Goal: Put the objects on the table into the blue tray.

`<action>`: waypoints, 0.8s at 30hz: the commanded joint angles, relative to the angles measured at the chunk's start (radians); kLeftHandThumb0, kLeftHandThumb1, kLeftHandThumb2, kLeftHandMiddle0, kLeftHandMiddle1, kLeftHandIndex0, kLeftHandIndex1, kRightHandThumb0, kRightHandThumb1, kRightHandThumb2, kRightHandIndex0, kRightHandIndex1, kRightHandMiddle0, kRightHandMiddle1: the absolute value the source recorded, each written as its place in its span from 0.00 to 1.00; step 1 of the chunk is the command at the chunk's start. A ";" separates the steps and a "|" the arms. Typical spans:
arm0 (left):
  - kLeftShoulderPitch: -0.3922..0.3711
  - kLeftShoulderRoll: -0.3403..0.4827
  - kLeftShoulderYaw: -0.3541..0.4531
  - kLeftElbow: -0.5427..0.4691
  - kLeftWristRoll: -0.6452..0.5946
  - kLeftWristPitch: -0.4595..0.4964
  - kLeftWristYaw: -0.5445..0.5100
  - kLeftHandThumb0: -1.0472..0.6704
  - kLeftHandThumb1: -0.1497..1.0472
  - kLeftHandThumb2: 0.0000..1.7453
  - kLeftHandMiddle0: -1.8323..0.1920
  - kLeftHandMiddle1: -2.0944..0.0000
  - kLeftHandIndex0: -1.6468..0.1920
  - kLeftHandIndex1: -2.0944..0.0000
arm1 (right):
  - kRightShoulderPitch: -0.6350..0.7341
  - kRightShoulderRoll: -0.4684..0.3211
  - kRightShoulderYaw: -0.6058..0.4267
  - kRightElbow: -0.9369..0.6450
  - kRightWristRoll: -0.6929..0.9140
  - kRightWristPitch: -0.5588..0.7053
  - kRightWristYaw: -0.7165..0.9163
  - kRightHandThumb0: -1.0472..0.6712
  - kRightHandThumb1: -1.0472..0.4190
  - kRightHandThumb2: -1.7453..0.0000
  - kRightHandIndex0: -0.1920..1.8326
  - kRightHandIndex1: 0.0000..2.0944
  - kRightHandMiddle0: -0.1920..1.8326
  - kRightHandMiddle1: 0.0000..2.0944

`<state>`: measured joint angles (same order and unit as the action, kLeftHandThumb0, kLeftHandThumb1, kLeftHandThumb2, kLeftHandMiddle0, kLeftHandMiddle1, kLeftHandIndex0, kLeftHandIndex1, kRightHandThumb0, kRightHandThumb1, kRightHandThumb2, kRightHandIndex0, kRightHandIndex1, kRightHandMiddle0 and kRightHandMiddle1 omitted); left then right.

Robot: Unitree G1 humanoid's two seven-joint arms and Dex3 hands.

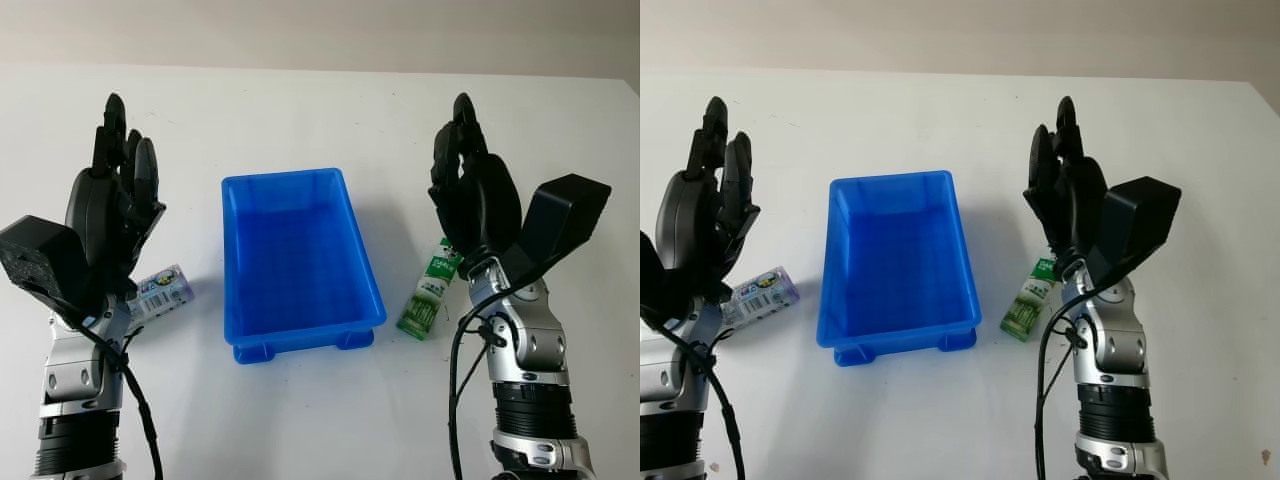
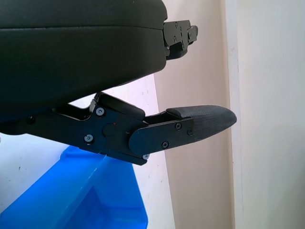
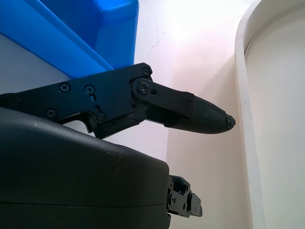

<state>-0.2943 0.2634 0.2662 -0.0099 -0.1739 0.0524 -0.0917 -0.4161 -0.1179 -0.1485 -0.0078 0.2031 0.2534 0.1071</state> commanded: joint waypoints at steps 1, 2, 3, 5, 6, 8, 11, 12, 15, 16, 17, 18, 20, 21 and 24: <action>0.012 -0.004 -0.003 -0.033 0.007 -0.002 0.008 0.17 1.00 0.34 0.96 0.97 0.96 0.97 | 0.011 -0.015 -0.008 -0.029 0.006 -0.005 0.007 0.20 0.00 0.61 0.00 0.00 0.00 0.00; 0.016 -0.006 -0.005 -0.039 0.009 0.001 0.012 0.17 1.00 0.34 0.95 0.97 0.96 0.97 | 0.010 -0.013 -0.009 -0.031 0.009 -0.002 0.007 0.20 0.00 0.61 0.00 0.00 0.00 0.00; 0.018 -0.006 -0.007 -0.041 0.009 0.006 0.012 0.17 1.00 0.34 0.96 0.97 0.96 0.97 | 0.006 -0.011 -0.010 -0.027 0.013 0.002 0.006 0.20 0.00 0.61 0.00 0.00 0.00 0.00; 0.014 -0.005 -0.011 -0.041 0.009 0.014 0.011 0.17 1.00 0.35 0.97 0.98 0.97 0.98 | -0.005 -0.014 -0.009 -0.012 0.012 0.005 0.009 0.20 0.00 0.61 0.00 0.00 0.00 0.00; 0.010 -0.007 -0.011 -0.039 0.008 0.018 0.013 0.17 1.00 0.35 0.97 0.98 0.97 0.98 | -0.010 -0.015 -0.008 -0.003 0.011 0.006 0.010 0.20 0.00 0.61 0.00 0.00 0.00 0.00; -0.001 -0.008 -0.011 -0.028 0.006 0.016 0.012 0.17 1.00 0.34 0.97 0.98 0.97 0.98 | -0.017 -0.019 -0.006 0.012 0.007 0.006 0.015 0.19 0.00 0.61 0.00 0.00 0.00 0.00; -0.010 -0.012 -0.010 -0.015 0.002 0.015 0.012 0.17 1.00 0.34 0.97 0.98 0.97 0.98 | -0.024 -0.028 -0.005 0.027 0.005 0.004 0.026 0.19 0.00 0.62 0.00 0.00 0.00 0.00; -0.009 -0.013 -0.009 -0.014 0.001 0.014 0.011 0.17 1.00 0.34 0.97 0.98 0.97 0.97 | -0.023 -0.040 -0.007 0.024 0.008 0.002 0.041 0.19 0.00 0.62 0.00 0.00 0.00 0.00; -0.007 -0.015 -0.009 -0.014 0.004 0.008 0.017 0.17 1.00 0.34 0.96 0.97 0.96 0.97 | -0.029 -0.076 -0.019 0.027 0.013 -0.017 0.083 0.20 0.00 0.65 0.00 0.00 0.00 0.00; -0.005 -0.016 -0.008 -0.017 0.006 0.006 0.020 0.17 1.00 0.34 0.96 0.97 0.96 0.97 | -0.032 -0.095 -0.024 0.031 0.007 -0.033 0.097 0.20 0.00 0.66 0.00 0.00 0.00 0.00; 0.001 -0.016 -0.007 -0.021 0.007 0.006 0.023 0.17 1.00 0.34 0.96 0.97 0.96 0.97 | -0.038 -0.143 -0.017 0.034 -0.025 -0.057 0.122 0.19 0.00 0.68 0.00 0.00 0.00 0.00; 0.006 -0.017 -0.007 -0.027 0.008 0.008 0.025 0.17 1.00 0.35 0.96 0.97 0.96 0.97 | -0.045 -0.193 -0.010 0.034 -0.050 -0.068 0.156 0.17 0.00 0.73 0.00 0.00 0.00 0.00; 0.014 -0.018 -0.007 -0.035 0.007 0.011 0.029 0.17 1.00 0.35 0.96 0.97 0.96 0.97 | -0.066 -0.293 0.003 0.038 -0.093 -0.086 0.233 0.18 0.00 0.79 0.00 0.00 0.00 0.00; 0.016 -0.018 -0.006 -0.037 0.006 0.011 0.029 0.17 1.00 0.35 0.95 0.97 0.96 0.97 | -0.078 -0.339 0.008 0.041 -0.107 -0.098 0.274 0.16 0.00 0.86 0.01 0.01 0.02 0.01; 0.020 -0.020 -0.007 -0.043 0.003 0.013 0.030 0.17 1.00 0.35 0.95 0.97 0.96 0.97 | -0.112 -0.424 -0.005 0.032 -0.091 -0.065 0.360 0.18 0.05 0.95 0.03 0.02 0.04 0.03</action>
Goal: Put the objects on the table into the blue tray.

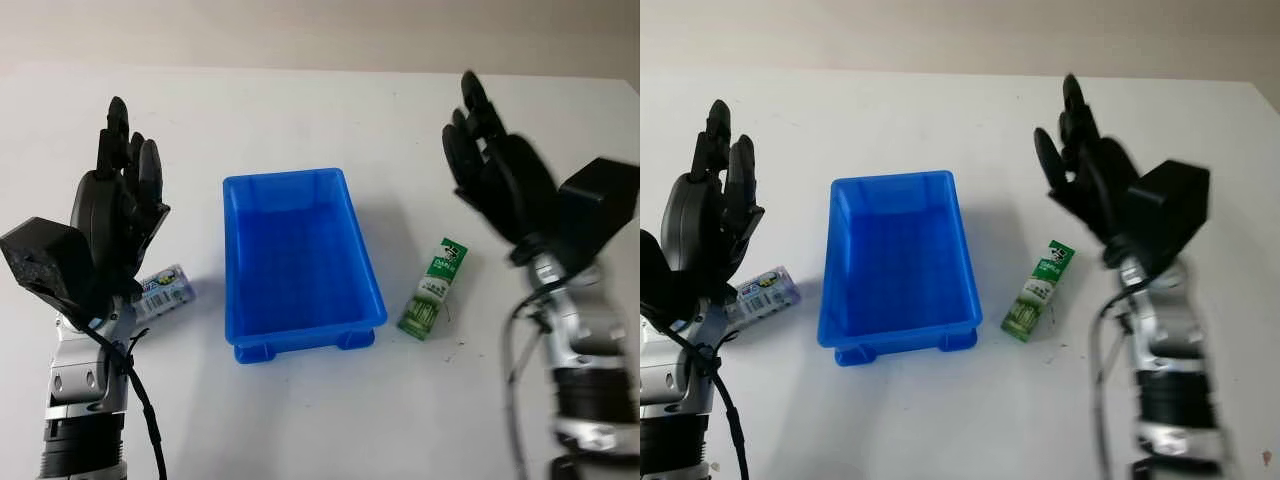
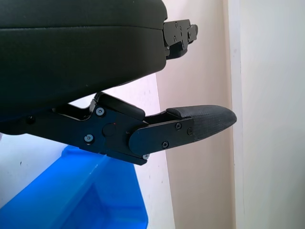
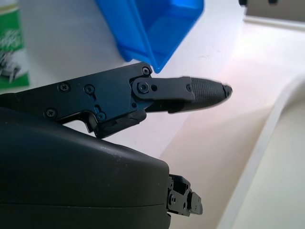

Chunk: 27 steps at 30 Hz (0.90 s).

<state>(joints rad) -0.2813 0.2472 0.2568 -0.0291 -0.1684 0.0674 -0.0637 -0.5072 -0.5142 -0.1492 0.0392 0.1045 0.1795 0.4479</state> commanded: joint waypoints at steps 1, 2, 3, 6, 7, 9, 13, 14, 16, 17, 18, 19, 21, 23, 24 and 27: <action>0.009 -0.006 0.002 -0.027 -0.003 0.000 0.004 0.17 1.00 0.35 0.95 0.97 0.96 0.97 | -0.029 -0.047 -0.008 -0.020 0.013 0.024 0.036 0.18 0.06 0.96 0.03 0.02 0.04 0.03; 0.010 -0.007 -0.001 -0.032 0.002 0.004 0.008 0.17 1.00 0.35 0.95 0.97 0.96 0.97 | -0.044 -0.076 -0.014 -0.020 0.022 0.041 0.062 0.19 0.08 0.97 0.04 0.03 0.06 0.04; 0.011 -0.009 -0.004 -0.036 0.006 0.008 0.011 0.17 1.00 0.35 0.95 0.97 0.96 0.97 | -0.061 -0.105 -0.017 -0.018 0.027 0.052 0.089 0.24 0.11 0.98 0.08 0.05 0.10 0.05; 0.017 -0.009 -0.007 -0.046 0.013 0.012 0.013 0.17 1.00 0.35 0.96 0.98 0.96 0.97 | -0.096 -0.178 -0.019 -0.009 0.039 0.064 0.168 0.30 0.16 0.98 0.16 0.08 0.16 0.08; 0.019 -0.009 -0.008 -0.051 0.015 0.015 0.014 0.17 1.00 0.35 0.96 0.98 0.96 0.97 | -0.103 -0.201 -0.014 -0.004 0.032 0.051 0.192 0.31 0.17 0.98 0.17 0.08 0.18 0.09; 0.026 -0.014 -0.010 -0.068 0.015 0.028 0.022 0.17 1.00 0.35 0.96 0.98 0.96 0.97 | -0.109 -0.252 0.014 0.006 -0.027 -0.025 0.220 0.32 0.19 0.98 0.22 0.09 0.22 0.09; 0.036 -0.022 -0.012 -0.097 0.007 0.061 0.031 0.17 1.00 0.35 0.97 0.98 0.97 0.98 | -0.108 -0.330 0.087 0.051 -0.177 -0.265 0.244 0.34 0.23 0.97 0.31 0.09 0.31 0.06; 0.038 -0.023 -0.012 -0.100 0.003 0.065 0.029 0.17 1.00 0.35 0.97 0.98 0.97 0.98 | -0.109 -0.347 0.105 0.061 -0.199 -0.312 0.263 0.34 0.24 0.97 0.31 0.09 0.31 0.06; 0.041 -0.015 -0.013 -0.100 0.004 0.066 0.021 0.17 1.00 0.35 0.97 0.98 0.98 0.98 | -0.106 -0.378 0.136 0.063 -0.245 -0.382 0.292 0.35 0.23 0.97 0.30 0.07 0.31 0.05; 0.041 -0.013 -0.011 -0.099 0.004 0.068 0.019 0.17 1.00 0.35 0.97 0.98 0.98 0.98 | -0.100 -0.398 0.159 0.046 -0.284 -0.410 0.307 0.35 0.22 0.97 0.30 0.07 0.30 0.04; 0.040 -0.012 -0.008 -0.097 0.003 0.068 0.018 0.17 1.00 0.35 0.97 0.98 0.98 0.98 | -0.094 -0.416 0.182 0.024 -0.324 -0.432 0.321 0.35 0.21 0.96 0.28 0.06 0.29 0.03; 0.038 -0.012 -0.005 -0.094 0.002 0.066 0.018 0.17 1.00 0.34 0.97 0.97 0.97 0.98 | -0.090 -0.430 0.202 0.003 -0.359 -0.448 0.335 0.37 0.21 0.96 0.27 0.05 0.28 0.03; 0.033 -0.006 0.002 -0.084 0.002 0.061 0.014 0.17 1.00 0.34 0.96 0.97 0.97 0.97 | -0.085 -0.447 0.234 -0.027 -0.415 -0.479 0.352 0.39 0.20 0.96 0.26 0.04 0.27 0.02; 0.028 0.003 0.007 -0.071 0.004 0.055 0.008 0.17 1.00 0.34 0.96 0.97 0.96 0.97 | -0.075 -0.456 0.250 -0.036 -0.452 -0.517 0.349 0.42 0.21 0.97 0.25 0.03 0.26 0.02; 0.025 0.008 0.008 -0.063 0.008 0.050 0.005 0.17 1.00 0.34 0.95 0.97 0.96 0.97 | -0.070 -0.463 0.260 -0.036 -0.478 -0.545 0.345 0.41 0.21 0.97 0.24 0.03 0.25 0.02; 0.013 0.019 0.010 -0.043 0.014 0.044 0.002 0.17 1.00 0.34 0.94 0.97 0.95 0.97 | -0.052 -0.464 0.276 -0.029 -0.537 -0.623 0.309 0.39 0.20 0.97 0.24 0.03 0.25 0.02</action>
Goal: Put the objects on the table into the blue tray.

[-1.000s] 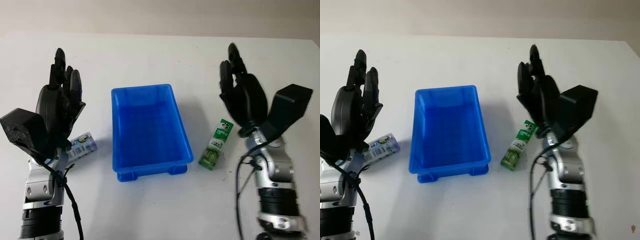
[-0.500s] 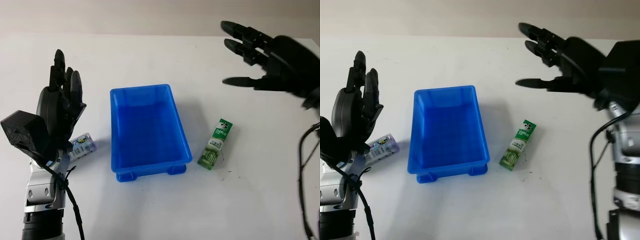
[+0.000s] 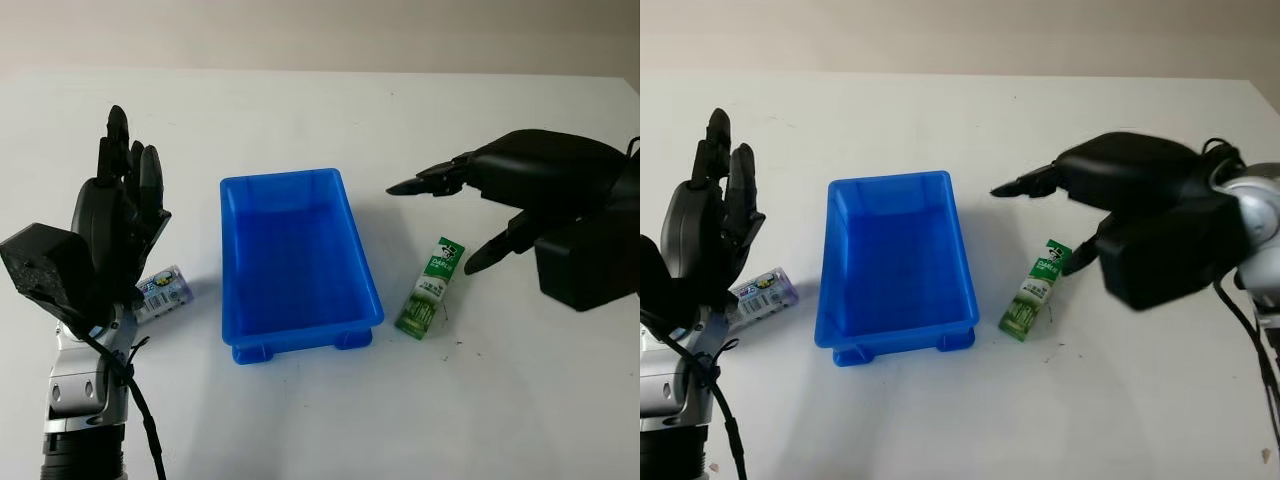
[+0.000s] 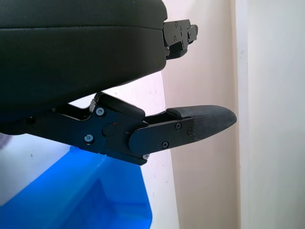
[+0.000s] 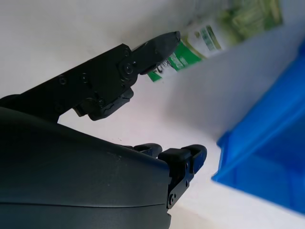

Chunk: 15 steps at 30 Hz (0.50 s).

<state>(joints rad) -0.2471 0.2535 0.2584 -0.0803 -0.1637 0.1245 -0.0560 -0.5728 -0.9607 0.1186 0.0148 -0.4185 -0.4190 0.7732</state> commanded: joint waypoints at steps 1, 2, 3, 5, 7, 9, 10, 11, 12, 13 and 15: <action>-0.025 0.016 0.008 0.014 0.009 -0.014 -0.006 0.17 1.00 0.34 0.94 0.97 0.95 0.97 | 0.021 -0.013 0.008 -0.001 -0.020 -0.041 -0.027 0.39 0.20 0.97 0.24 0.03 0.25 0.02; -0.029 0.018 0.008 0.019 0.008 -0.015 -0.006 0.17 1.00 0.34 0.94 0.97 0.95 0.97 | 0.030 -0.010 0.009 0.005 -0.026 -0.059 -0.039 0.39 0.19 0.97 0.24 0.03 0.25 0.02; -0.032 0.022 0.007 0.022 0.008 -0.016 -0.008 0.17 1.00 0.34 0.94 0.97 0.95 0.97 | 0.040 -0.007 0.008 0.012 -0.029 -0.080 -0.055 0.40 0.19 0.96 0.25 0.03 0.25 0.02; -0.037 0.027 0.006 0.027 0.006 -0.015 -0.013 0.16 1.00 0.34 0.94 0.97 0.95 0.97 | 0.063 -0.005 0.007 0.031 -0.033 -0.122 -0.084 0.42 0.18 0.97 0.26 0.04 0.26 0.03; -0.042 0.030 0.006 0.034 0.005 -0.021 -0.019 0.16 1.00 0.34 0.94 0.97 0.95 0.97 | 0.083 -0.007 0.012 0.056 -0.056 -0.167 -0.120 0.43 0.18 0.96 0.27 0.04 0.27 0.03; -0.045 0.032 0.008 0.038 -0.001 -0.028 -0.026 0.17 1.00 0.34 0.95 0.97 0.95 0.97 | 0.099 -0.007 0.017 0.076 -0.085 -0.203 -0.156 0.42 0.17 0.96 0.28 0.04 0.29 0.04; -0.046 0.033 0.010 0.039 -0.003 -0.029 -0.028 0.17 1.00 0.33 0.95 0.97 0.95 0.97 | 0.106 -0.007 0.019 0.087 -0.095 -0.219 -0.173 0.42 0.17 0.97 0.29 0.05 0.29 0.04; -0.047 0.033 0.011 0.040 -0.006 -0.030 -0.031 0.17 1.00 0.33 0.95 0.97 0.95 0.97 | 0.114 -0.006 0.020 0.094 -0.103 -0.231 -0.187 0.41 0.17 0.97 0.30 0.05 0.30 0.04; -0.049 0.035 0.013 0.044 -0.008 -0.033 -0.034 0.17 1.00 0.33 0.95 0.97 0.95 0.97 | 0.121 -0.006 0.021 0.100 -0.108 -0.239 -0.198 0.41 0.17 0.97 0.30 0.05 0.30 0.04; -0.050 0.037 0.016 0.046 -0.010 -0.034 -0.037 0.17 1.00 0.33 0.95 0.97 0.95 0.97 | 0.128 -0.005 0.022 0.104 -0.113 -0.245 -0.207 0.41 0.17 0.97 0.31 0.05 0.30 0.04; -0.052 0.043 0.020 0.052 -0.014 -0.039 -0.049 0.17 1.00 0.33 0.95 0.98 0.96 0.97 | 0.141 0.001 0.022 0.125 -0.112 -0.277 -0.238 0.41 0.16 0.96 0.32 0.06 0.32 0.05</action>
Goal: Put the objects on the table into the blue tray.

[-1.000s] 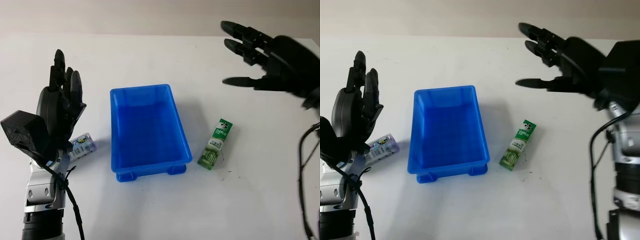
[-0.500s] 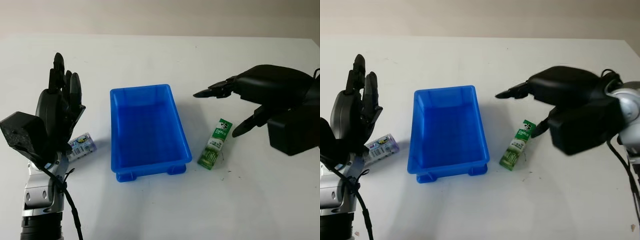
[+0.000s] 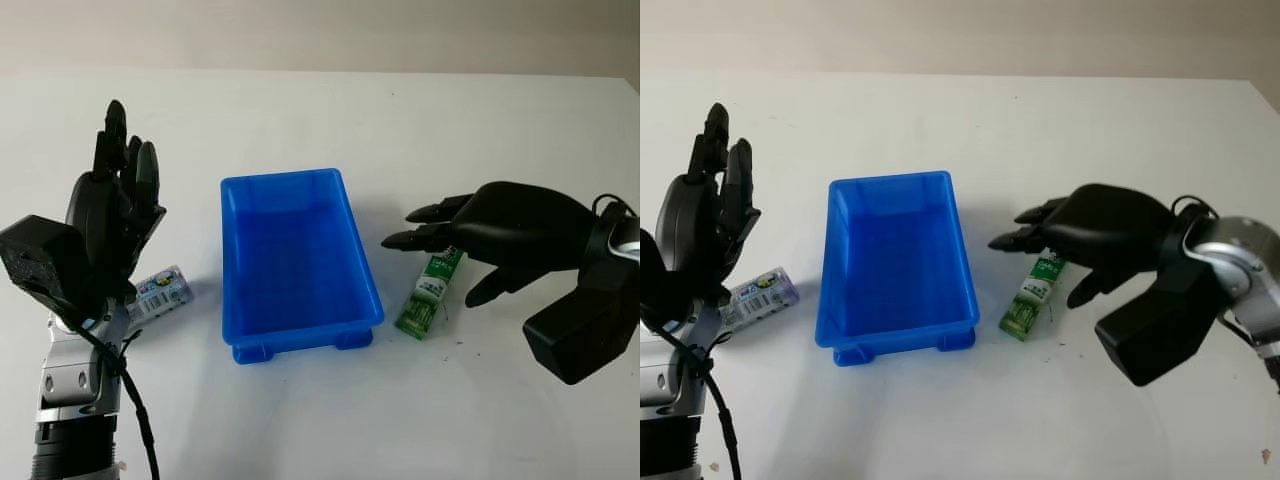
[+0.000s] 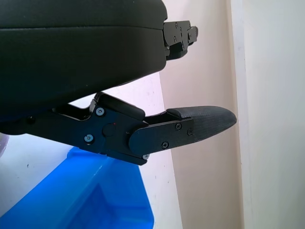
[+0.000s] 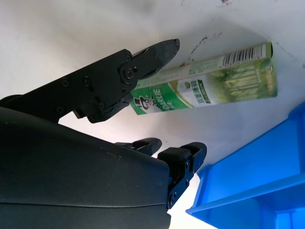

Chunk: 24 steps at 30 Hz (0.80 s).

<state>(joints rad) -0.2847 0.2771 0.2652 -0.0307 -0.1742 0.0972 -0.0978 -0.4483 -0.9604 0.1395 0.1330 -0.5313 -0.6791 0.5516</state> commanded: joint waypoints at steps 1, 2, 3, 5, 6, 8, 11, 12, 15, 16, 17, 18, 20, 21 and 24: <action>-0.015 0.023 0.016 0.004 -0.007 -0.013 -0.013 0.17 1.00 0.34 0.95 0.98 0.96 0.98 | 0.025 0.003 0.001 0.018 0.002 -0.032 -0.032 0.42 0.15 0.96 0.33 0.06 0.33 0.05; -0.016 0.026 0.020 0.007 -0.010 -0.015 -0.019 0.17 1.00 0.34 0.95 0.98 0.96 0.98 | 0.034 0.006 0.000 0.034 0.000 -0.051 -0.055 0.43 0.14 0.96 0.33 0.06 0.33 0.05; -0.016 0.028 0.022 0.010 -0.012 -0.016 -0.023 0.18 1.00 0.34 0.95 0.97 0.96 0.98 | 0.039 0.007 0.000 0.045 -0.003 -0.064 -0.071 0.43 0.13 0.96 0.34 0.07 0.34 0.06; -0.016 0.034 0.028 0.012 -0.021 -0.010 -0.030 0.18 1.00 0.34 0.94 0.97 0.96 0.97 | 0.062 0.008 -0.001 0.063 -0.015 -0.089 -0.110 0.42 0.13 0.96 0.34 0.07 0.34 0.06; -0.016 0.038 0.031 0.013 -0.025 -0.008 -0.035 0.18 1.00 0.33 0.94 0.97 0.95 0.97 | 0.074 0.009 -0.003 0.069 -0.018 -0.099 -0.128 0.42 0.14 0.97 0.34 0.07 0.35 0.06; -0.019 0.045 0.035 0.017 -0.035 -0.002 -0.046 0.18 1.00 0.33 0.94 0.97 0.95 0.97 | 0.097 0.011 -0.003 0.074 -0.031 -0.111 -0.161 0.42 0.14 0.97 0.35 0.08 0.35 0.07; -0.023 0.050 0.036 0.018 -0.040 0.004 -0.048 0.18 1.00 0.33 0.94 0.97 0.96 0.97 | 0.122 0.016 0.000 0.077 -0.073 -0.122 -0.217 0.42 0.10 0.96 0.35 0.10 0.35 0.09; -0.024 0.051 0.036 0.021 -0.041 0.003 -0.050 0.18 1.00 0.33 0.94 0.98 0.96 0.98 | 0.127 0.022 0.002 0.085 -0.092 -0.131 -0.249 0.43 0.10 0.97 0.34 0.17 0.31 0.18; -0.027 0.047 0.037 0.022 -0.046 0.006 -0.047 0.18 1.00 0.32 0.95 0.98 0.96 0.97 | 0.130 0.040 0.012 0.118 -0.175 -0.167 -0.373 0.44 0.08 0.97 0.20 0.57 0.20 0.55; -0.027 0.047 0.036 0.021 -0.045 0.007 -0.045 0.18 1.00 0.32 0.94 0.97 0.96 0.97 | 0.127 0.045 0.018 0.132 -0.201 -0.179 -0.411 0.44 0.07 0.97 0.17 0.69 0.18 0.65; -0.027 0.048 0.036 0.022 -0.043 0.006 -0.044 0.18 1.00 0.32 0.94 0.97 0.96 0.97 | 0.122 0.048 0.025 0.140 -0.223 -0.184 -0.437 0.43 0.07 0.97 0.16 0.74 0.17 0.70; -0.027 0.050 0.035 0.024 -0.041 0.004 -0.046 0.18 1.00 0.32 0.94 0.97 0.96 0.97 | 0.117 0.051 0.031 0.152 -0.246 -0.192 -0.468 0.42 0.06 0.97 0.15 0.78 0.16 0.75; -0.027 0.055 0.035 0.024 -0.039 0.004 -0.048 0.18 1.00 0.33 0.95 0.97 0.96 0.98 | 0.105 0.058 0.043 0.172 -0.269 -0.201 -0.508 0.40 0.04 0.97 0.18 0.80 0.17 0.78; -0.027 0.056 0.035 0.023 -0.039 0.006 -0.048 0.18 1.00 0.33 0.95 0.97 0.96 0.98 | 0.100 0.062 0.047 0.184 -0.279 -0.206 -0.532 0.39 0.03 0.97 0.19 0.79 0.18 0.78; -0.025 0.056 0.034 0.015 -0.039 0.012 -0.046 0.18 1.00 0.32 0.94 0.97 0.96 0.97 | 0.081 0.070 0.064 0.217 -0.302 -0.217 -0.582 0.37 0.01 0.96 0.22 0.80 0.19 0.80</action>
<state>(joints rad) -0.2971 0.3182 0.2928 -0.0066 -0.2139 0.1061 -0.1425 -0.3635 -0.9042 0.1830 0.3342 -0.8188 -0.8845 -0.0183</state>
